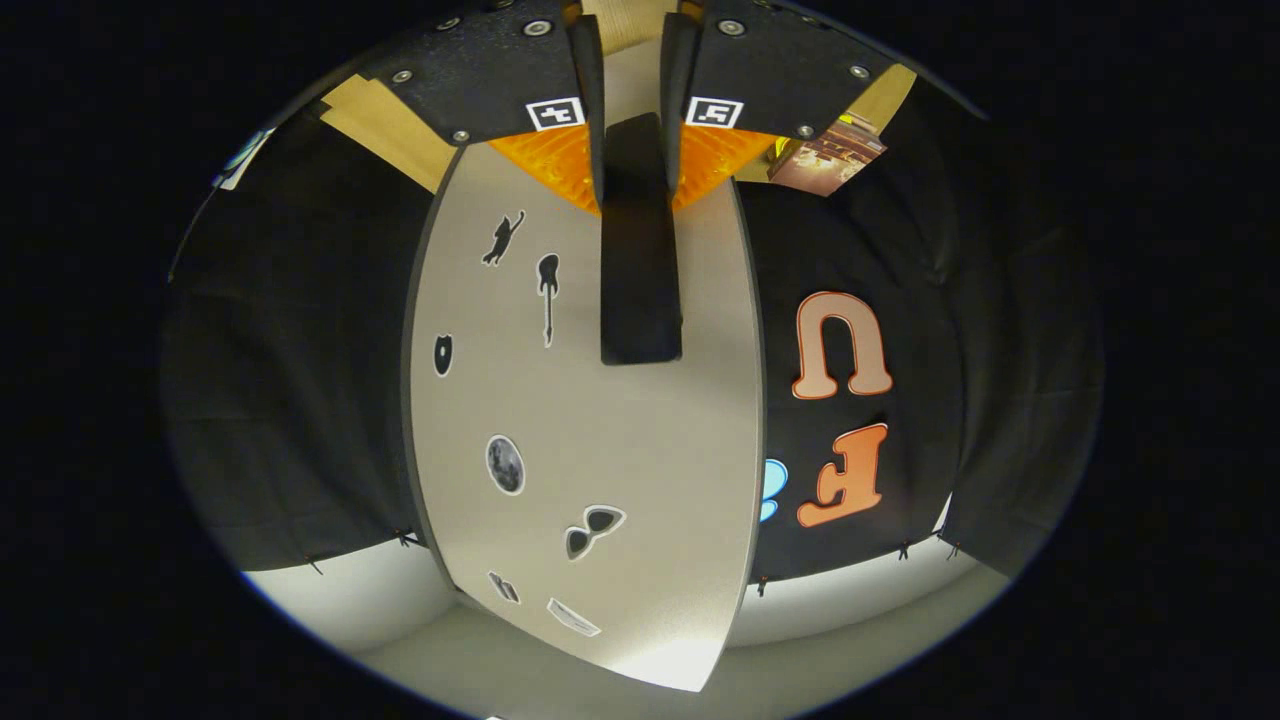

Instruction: Open the shoe cabinet door, grab the shoes and put them into the shoe cabinet, then close the shoe cabinet door.

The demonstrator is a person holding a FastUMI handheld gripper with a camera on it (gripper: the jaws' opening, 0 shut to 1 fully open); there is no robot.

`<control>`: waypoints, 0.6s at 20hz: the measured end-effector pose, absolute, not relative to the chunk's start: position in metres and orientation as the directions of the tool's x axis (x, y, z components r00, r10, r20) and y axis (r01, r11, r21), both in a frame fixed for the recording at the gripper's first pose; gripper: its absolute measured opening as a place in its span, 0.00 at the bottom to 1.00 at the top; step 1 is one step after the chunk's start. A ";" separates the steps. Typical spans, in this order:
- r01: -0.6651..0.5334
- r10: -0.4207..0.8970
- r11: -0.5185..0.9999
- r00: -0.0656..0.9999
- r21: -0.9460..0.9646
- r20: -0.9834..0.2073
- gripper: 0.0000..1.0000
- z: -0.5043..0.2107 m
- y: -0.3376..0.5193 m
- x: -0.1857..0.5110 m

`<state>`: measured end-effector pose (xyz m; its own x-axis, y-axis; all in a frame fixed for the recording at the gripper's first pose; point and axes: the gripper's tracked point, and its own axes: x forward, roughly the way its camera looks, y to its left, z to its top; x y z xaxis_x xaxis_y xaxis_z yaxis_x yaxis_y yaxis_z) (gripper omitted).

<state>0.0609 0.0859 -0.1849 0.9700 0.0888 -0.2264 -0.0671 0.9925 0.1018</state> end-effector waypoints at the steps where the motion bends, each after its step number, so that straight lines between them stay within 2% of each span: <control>1: -0.061 0.085 0.992 0.970 0.111 -0.228 0.23 -0.184 0.080 0.055; 12: 0.022 0.002 0.994 0.973 0.104 -0.229 0.19 -0.187 0.025 0.021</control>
